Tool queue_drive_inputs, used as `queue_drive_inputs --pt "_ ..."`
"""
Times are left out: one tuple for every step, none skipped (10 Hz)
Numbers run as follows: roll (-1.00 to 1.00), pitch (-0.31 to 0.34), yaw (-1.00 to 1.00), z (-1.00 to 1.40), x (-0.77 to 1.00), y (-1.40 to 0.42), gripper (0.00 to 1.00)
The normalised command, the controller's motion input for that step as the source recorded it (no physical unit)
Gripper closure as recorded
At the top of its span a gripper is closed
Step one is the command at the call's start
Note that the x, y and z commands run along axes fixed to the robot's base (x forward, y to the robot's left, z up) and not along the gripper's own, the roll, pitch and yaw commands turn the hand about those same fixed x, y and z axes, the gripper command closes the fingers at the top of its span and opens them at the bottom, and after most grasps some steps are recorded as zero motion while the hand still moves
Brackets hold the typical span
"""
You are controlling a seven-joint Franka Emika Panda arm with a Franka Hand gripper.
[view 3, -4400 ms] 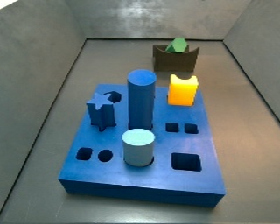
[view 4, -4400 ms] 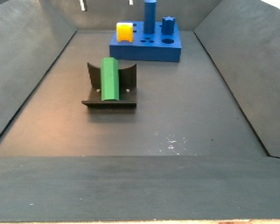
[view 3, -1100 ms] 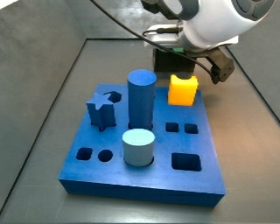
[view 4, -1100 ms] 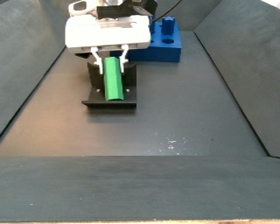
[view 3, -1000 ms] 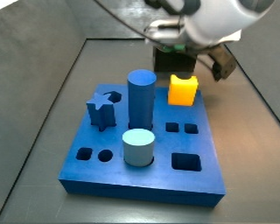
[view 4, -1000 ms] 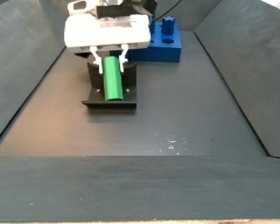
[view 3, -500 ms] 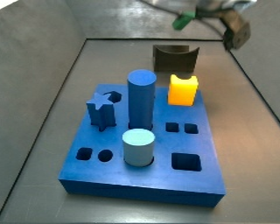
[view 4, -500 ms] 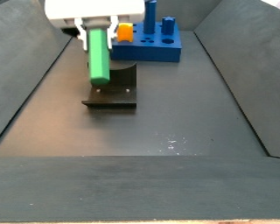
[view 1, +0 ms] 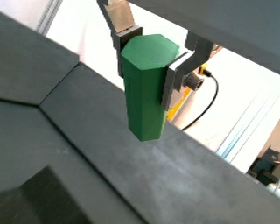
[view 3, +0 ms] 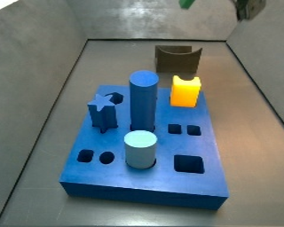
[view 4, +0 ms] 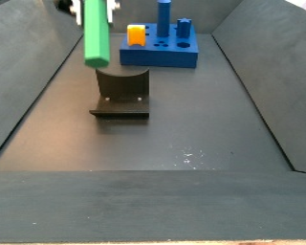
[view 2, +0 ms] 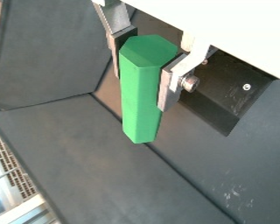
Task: Pick up the hexagon object. Move up. Place the hexagon object on the fixture. Regrasp the hexagon object. Move to above the board. Insert the hexagon object.
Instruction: Move to above the board.
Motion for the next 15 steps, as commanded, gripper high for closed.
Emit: queue_drive_inputs --pt "-0.06 0.152 0.08 1.0 0.07 0.12 1.0" --pt "-0.05 0.15 0.1 1.0 0.07 0.11 1.0" --pt "-0.04 0.138 0.12 1.0 0.07 0.09 1.0" --pt "-0.04 0.125 0.12 1.0 0.07 0.07 1.0" --pt "-0.05 0.106 0.13 0.85 0.05 0.04 1.0" --pt "-0.05 0.095 0.13 0.73 0.05 0.03 1.0" --pt "-0.05 0.081 0.12 0.51 0.04 0.01 1.0" --pt "-0.04 0.072 0.11 0.35 0.03 -0.01 1.0" --pt "-1.0 -0.039 -0.02 0.08 -0.54 -1.0 1.0" --pt "-1.0 -0.049 -0.03 0.07 -0.55 -1.0 1.0" --pt "-1.0 -0.069 -0.03 0.07 -0.57 -1.0 1.0" --pt "-1.0 -0.076 -0.03 0.07 -0.58 -1.0 1.0" --pt "-1.0 -0.085 -0.04 0.07 -0.59 -1.0 1.0" --pt "-1.0 -0.086 -0.05 0.07 -0.6 -1.0 1.0" --pt "-1.0 -0.092 -0.06 0.07 -0.61 -1.0 1.0"
